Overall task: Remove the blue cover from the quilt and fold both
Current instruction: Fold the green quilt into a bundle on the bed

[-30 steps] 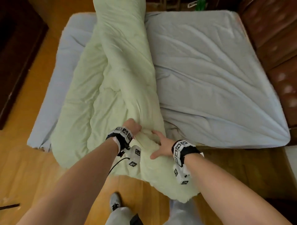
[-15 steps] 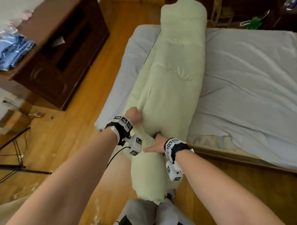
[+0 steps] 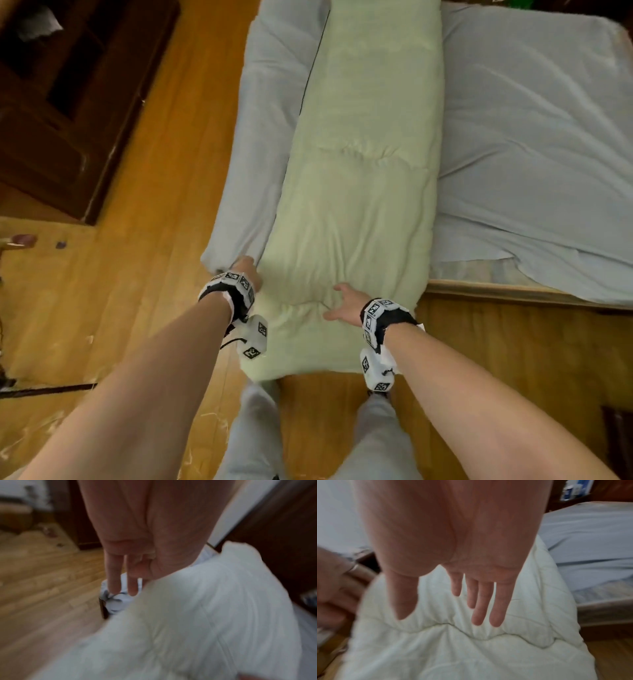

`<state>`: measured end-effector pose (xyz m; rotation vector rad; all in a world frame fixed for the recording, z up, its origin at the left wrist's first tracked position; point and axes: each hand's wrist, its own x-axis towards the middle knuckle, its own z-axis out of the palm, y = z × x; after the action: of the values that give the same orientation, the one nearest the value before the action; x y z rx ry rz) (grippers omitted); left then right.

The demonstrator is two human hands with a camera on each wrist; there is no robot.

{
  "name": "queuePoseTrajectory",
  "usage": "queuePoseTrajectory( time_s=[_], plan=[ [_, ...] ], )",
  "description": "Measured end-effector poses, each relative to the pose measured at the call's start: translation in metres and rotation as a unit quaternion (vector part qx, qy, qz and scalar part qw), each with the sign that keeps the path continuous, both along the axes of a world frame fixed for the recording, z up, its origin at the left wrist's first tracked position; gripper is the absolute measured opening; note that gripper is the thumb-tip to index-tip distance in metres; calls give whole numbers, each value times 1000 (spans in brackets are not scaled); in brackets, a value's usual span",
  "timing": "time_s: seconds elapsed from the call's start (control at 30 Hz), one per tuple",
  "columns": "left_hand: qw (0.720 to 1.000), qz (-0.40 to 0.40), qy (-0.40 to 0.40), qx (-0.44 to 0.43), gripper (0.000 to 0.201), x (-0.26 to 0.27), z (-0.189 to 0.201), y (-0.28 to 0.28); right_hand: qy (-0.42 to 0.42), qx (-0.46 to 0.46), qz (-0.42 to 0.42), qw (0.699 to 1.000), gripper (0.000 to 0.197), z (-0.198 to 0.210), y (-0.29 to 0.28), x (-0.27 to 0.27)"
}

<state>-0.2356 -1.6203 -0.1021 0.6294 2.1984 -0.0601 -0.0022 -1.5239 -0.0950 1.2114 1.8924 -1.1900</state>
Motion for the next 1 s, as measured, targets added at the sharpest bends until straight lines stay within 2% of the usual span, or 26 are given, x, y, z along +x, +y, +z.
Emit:
queuePoseTrajectory(
  time_s=[0.1,0.23,0.4,0.53,0.63,0.83,1.0],
  plan=[
    [998,-39,-47,1,41,-19,-9,-10,-30,3,-28,999,87,-6,-14,-23],
    [993,-51,-71,73,44,-41,32,18,-28,9,-51,998,83,13,-16,-51],
    [987,-76,-60,131,42,-65,88,51,18,40,-73,996,77,44,17,-82],
    [981,-98,-67,155,37,-96,111,77,63,88,-108,988,74,61,47,-118],
    [976,-103,-68,179,34,-131,121,106,55,113,-116,985,74,68,71,-150],
    [961,-123,-122,215,31,-236,109,195,27,144,-174,974,75,62,128,-253],
    [951,-166,-180,190,26,-313,86,266,-28,121,-261,957,79,52,147,-333]
  ],
)
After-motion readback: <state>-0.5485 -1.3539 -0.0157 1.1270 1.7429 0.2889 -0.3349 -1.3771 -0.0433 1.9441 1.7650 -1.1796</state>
